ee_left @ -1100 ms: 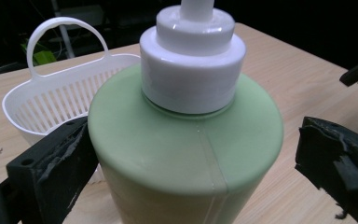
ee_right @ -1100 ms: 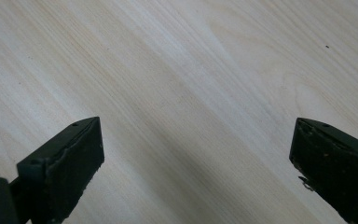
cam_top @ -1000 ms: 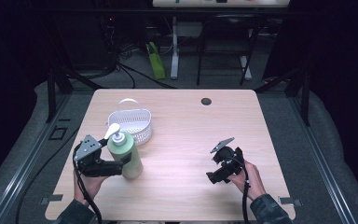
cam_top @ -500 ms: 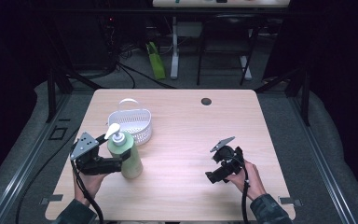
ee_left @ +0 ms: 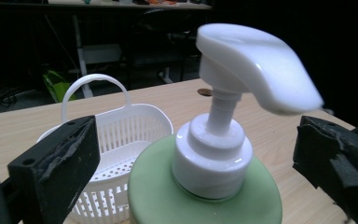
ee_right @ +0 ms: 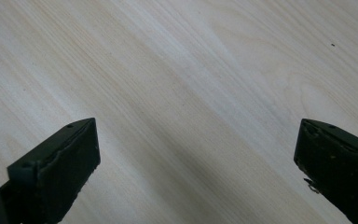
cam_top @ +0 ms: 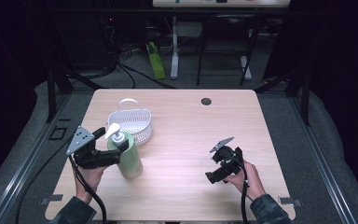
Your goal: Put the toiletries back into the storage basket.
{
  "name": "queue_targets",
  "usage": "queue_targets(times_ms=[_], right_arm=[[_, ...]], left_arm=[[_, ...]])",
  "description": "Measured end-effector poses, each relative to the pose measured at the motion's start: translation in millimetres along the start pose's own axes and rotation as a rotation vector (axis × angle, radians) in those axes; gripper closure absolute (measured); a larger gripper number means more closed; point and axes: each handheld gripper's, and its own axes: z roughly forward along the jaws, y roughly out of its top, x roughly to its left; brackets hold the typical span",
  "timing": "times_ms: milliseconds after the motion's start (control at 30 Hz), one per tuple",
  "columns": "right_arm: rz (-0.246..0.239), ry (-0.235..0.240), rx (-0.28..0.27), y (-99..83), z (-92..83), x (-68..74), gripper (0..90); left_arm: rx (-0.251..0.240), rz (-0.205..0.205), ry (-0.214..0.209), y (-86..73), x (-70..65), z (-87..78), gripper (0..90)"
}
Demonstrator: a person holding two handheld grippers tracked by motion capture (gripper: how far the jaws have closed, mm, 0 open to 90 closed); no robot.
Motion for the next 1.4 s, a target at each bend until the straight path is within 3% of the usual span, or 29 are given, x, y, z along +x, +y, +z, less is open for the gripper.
queue_targets(times_ms=[67, 133, 267, 333, 367, 533, 867, 1400], right_arm=[[0.000, 0.001, 0.001, -0.1, 0.3, -0.1, 0.0], [-0.002, -0.003, 0.006, -0.2, 0.7, 0.0, 0.0], [-0.008, -0.003, 0.010, -0.5, 1.1, 0.4, 1.4], [-0.013, -0.008, 0.018, -1.1, 2.0, 0.8, 2.0], [-0.012, -0.012, 0.023, -1.8, 2.8, 0.8, 2.0], [-0.016, -0.014, 0.021, -2.0, 2.5, 0.3, 2.0], [-0.016, -0.016, 0.018, -1.8, 1.8, 0.9, 2.1], [-0.027, -0.015, 0.022, -1.8, 2.6, 1.5, 3.0]], left_arm=[[-0.013, -0.001, -0.002, 0.6, -0.1, -1.5, 4.2], [-0.028, 0.007, -0.004, 1.8, -1.5, -2.4, 15.2], [-0.044, 0.014, -0.004, 2.6, -3.7, -2.8, 22.2], [-0.048, 0.025, 0.003, 3.1, -5.0, -2.0, 30.6], [-0.039, 0.032, 0.010, 3.9, -5.7, -2.1, 39.8], [-0.062, 0.037, 0.006, 4.9, -6.0, -3.3, 50.8], [-0.106, 0.054, -0.003, 6.3, -9.4, -5.2, 65.3], [-0.122, 0.024, -0.005, 7.2, -10.2, -2.7, 66.5]])
